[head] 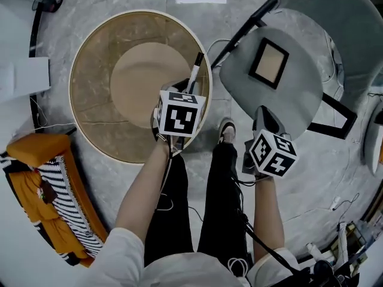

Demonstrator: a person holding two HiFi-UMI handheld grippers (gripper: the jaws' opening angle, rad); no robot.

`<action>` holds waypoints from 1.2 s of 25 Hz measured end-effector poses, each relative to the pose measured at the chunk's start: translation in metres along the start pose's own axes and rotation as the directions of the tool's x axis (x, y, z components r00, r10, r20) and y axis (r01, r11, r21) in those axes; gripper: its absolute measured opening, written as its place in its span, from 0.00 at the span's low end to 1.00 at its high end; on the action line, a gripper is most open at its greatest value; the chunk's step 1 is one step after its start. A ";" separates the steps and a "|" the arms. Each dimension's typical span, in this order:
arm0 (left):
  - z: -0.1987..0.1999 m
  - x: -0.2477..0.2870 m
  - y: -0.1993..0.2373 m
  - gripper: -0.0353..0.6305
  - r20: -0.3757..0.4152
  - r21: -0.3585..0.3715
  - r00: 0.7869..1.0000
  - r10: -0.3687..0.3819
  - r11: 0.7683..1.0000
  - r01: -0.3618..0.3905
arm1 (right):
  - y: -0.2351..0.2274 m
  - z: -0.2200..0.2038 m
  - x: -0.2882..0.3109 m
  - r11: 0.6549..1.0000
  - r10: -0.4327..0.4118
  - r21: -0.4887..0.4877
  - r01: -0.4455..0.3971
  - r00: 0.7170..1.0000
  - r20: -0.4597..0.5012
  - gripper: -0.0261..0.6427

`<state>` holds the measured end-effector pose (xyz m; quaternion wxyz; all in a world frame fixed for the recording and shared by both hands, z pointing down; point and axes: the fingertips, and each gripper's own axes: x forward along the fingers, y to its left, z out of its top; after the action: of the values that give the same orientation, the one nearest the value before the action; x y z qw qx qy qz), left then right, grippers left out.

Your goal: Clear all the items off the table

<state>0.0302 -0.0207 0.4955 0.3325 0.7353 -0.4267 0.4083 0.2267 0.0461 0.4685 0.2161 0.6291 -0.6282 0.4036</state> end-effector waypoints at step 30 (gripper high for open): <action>0.015 0.130 -0.287 0.16 -0.200 0.366 0.963 -0.179 0.898 0.243 | -0.246 -0.050 -0.045 0.931 -0.200 0.309 0.194 0.980 -0.014 0.07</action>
<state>0.3327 0.0395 0.5637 0.2565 0.7929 -0.2267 0.5040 0.4577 0.1417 0.5202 0.1488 0.7184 -0.4932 0.4675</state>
